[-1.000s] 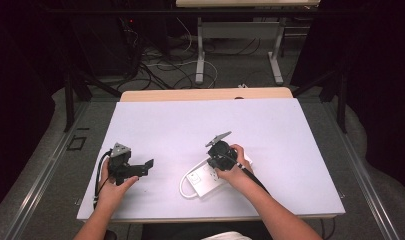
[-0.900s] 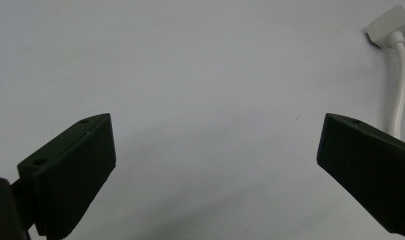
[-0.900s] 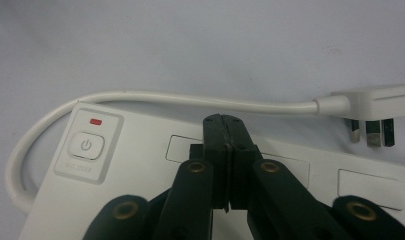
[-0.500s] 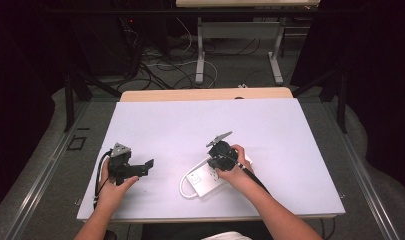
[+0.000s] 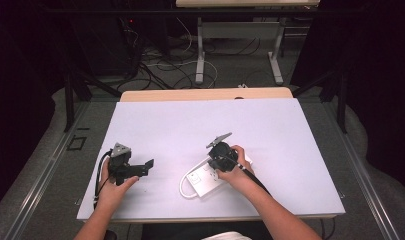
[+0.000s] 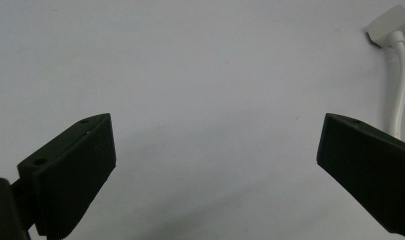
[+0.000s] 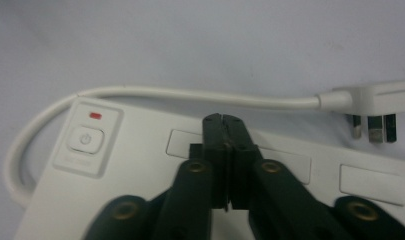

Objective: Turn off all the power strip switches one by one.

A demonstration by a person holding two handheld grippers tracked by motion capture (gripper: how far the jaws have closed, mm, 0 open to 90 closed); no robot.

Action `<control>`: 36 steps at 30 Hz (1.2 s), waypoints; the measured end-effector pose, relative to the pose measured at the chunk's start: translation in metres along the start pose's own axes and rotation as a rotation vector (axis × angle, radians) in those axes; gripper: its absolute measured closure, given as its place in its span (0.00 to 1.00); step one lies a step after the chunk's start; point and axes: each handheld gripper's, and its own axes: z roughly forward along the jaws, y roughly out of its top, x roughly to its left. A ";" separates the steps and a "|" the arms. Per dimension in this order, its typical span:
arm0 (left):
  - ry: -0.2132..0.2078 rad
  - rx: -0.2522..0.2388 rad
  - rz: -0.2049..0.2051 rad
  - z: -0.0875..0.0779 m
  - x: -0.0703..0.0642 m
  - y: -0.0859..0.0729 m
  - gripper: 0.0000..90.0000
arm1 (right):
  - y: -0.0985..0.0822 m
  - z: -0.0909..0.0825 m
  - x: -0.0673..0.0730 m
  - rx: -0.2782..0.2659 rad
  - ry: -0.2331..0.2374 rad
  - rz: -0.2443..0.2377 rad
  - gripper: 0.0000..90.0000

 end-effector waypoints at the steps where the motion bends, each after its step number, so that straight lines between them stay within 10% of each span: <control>1: -0.001 0.000 0.001 0.000 0.000 0.000 0.02 | -0.001 0.002 -0.001 -0.031 0.001 0.000 1.00; 36: 0.000 0.001 -0.001 0.000 0.000 0.000 0.02 | 0.000 -0.005 -0.011 -0.026 -0.005 0.038 1.00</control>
